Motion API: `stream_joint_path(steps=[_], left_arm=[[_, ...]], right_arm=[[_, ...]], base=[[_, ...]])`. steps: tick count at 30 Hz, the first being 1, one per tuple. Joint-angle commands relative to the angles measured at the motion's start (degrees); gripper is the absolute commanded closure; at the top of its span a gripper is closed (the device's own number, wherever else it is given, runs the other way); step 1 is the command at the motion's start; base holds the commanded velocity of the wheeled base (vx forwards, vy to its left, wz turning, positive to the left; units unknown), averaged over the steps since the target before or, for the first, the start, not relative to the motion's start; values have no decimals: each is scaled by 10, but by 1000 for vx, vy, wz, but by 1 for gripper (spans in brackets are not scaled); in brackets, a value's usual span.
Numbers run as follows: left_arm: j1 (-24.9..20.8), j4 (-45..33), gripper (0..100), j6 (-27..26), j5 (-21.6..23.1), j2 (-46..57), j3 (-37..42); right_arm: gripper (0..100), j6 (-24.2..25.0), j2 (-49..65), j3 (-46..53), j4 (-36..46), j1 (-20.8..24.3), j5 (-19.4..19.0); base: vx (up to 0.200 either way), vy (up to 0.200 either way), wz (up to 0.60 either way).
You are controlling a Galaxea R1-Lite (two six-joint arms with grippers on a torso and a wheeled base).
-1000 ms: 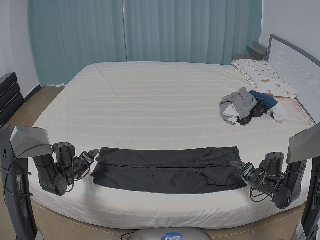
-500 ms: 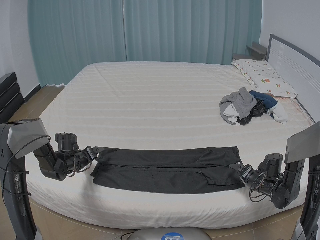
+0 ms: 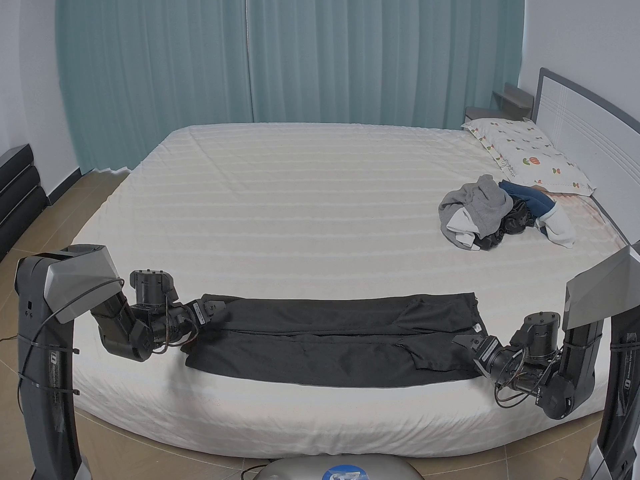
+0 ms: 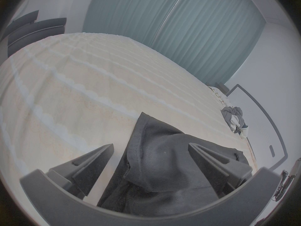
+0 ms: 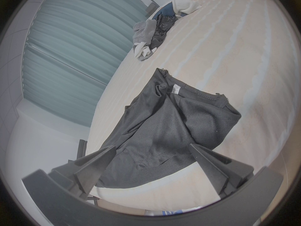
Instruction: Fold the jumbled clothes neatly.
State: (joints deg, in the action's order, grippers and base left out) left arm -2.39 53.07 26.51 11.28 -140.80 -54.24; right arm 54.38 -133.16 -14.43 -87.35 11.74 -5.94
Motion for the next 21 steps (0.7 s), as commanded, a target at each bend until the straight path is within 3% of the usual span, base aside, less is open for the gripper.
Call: stream_joint_path(steps=[1,9,10,21], left_arm=[[-2,3,0,-1,0,-20,1],[-9,5,0,-10,1,-18,17],[-9,13,100,-11,1,-18,18],[-7,45,100,-4,0,2,49]], right_arm=[[0,0,-3,-1,0,0,0],[0,0,-3,0,0,1,0],[0,0,-3,0,0,1,0],[0,1,10,-1,0,-6,0]], base=[[0,0,0],[0,0,0],[0,0,0],[0,0,0]])
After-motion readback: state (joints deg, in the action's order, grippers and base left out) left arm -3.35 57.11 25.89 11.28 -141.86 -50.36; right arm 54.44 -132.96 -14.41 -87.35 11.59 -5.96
